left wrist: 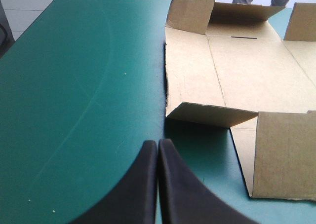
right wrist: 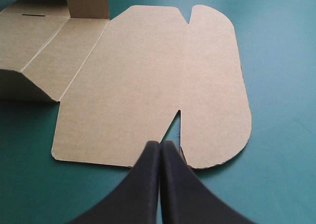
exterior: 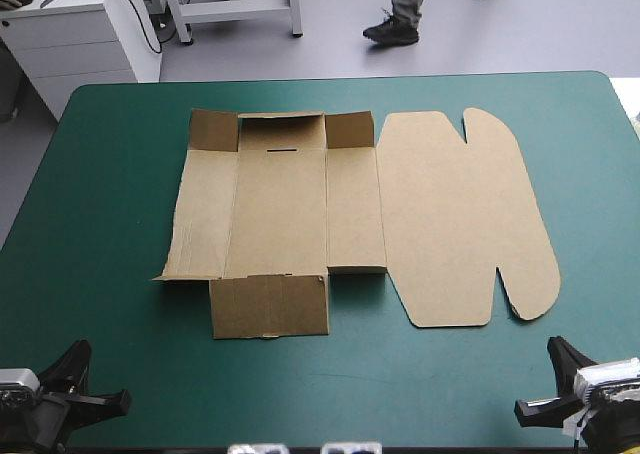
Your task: Fold the box
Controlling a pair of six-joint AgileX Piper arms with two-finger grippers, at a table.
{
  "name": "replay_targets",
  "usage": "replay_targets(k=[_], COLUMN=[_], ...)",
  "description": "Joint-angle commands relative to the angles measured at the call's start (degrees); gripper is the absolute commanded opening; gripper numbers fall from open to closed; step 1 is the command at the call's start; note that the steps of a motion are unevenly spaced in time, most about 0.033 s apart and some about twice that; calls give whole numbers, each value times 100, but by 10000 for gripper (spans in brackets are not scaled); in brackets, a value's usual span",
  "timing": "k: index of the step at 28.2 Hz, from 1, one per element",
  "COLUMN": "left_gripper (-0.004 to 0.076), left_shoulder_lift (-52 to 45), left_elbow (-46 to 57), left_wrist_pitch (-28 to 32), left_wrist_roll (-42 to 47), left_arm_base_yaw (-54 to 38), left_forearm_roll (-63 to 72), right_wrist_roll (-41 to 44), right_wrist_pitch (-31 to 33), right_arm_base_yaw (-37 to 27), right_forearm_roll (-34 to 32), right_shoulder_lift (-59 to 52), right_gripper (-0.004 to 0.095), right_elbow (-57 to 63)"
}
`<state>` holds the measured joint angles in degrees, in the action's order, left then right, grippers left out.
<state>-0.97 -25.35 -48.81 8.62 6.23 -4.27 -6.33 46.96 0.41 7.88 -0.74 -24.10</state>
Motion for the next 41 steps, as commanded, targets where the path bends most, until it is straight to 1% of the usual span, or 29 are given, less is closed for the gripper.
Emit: replay_targets(k=[1, 11, 16, 19, 24, 27, 29, 36, 38, 41], left_gripper=[-8, -8, -8, -8, -8, -8, -8, -7, 4, 17], left_shoulder_lift=[-47, -22, 477, 1057, 2367, 3133, 3645, 5139, 5524, 6010], left_elbow=[-131, -159, -567, -990, -1792, -2186, -2373, -2674, -2759, -2968], left_wrist_pitch=[422, 400, 379, 379, 463, 649, 804, 915, 979, 1068], left_wrist_roll=[37, 40, 40, 40, 1, -172, -172, -172, -371, -908], left_arm_base_yaw=[-13, -13, -13, -13, -13, -13, -13, -13, -13, -44], left_forearm_roll=[25, 46, 120, 55, -82, -99, -144, -101, 113, 679], right_wrist_roll=[-21, -21, -21, -21, -21, -21, -21, -21, -21, -21], right_wrist_pitch=[-444, -444, -444, -444, -444, -444, -444, -444, -444, -444], right_arm_base_yaw=[-30, -30, -30, -30, -30, -30, -30, -30, -30, -30], right_forearm_roll=[28, 28, 28, 28, 28, 28, 28, 28, 28, 28], right_shoulder_lift=[-129, -129, -129, -129, -129, -129, -129, -129, -129, -129], right_gripper=[-20, -20, -20, -20, -20, -20, -20, -20, -20, -19], right_elbow=[-132, -132, -132, -122, -122, -122, -122, -122, -122, -122])
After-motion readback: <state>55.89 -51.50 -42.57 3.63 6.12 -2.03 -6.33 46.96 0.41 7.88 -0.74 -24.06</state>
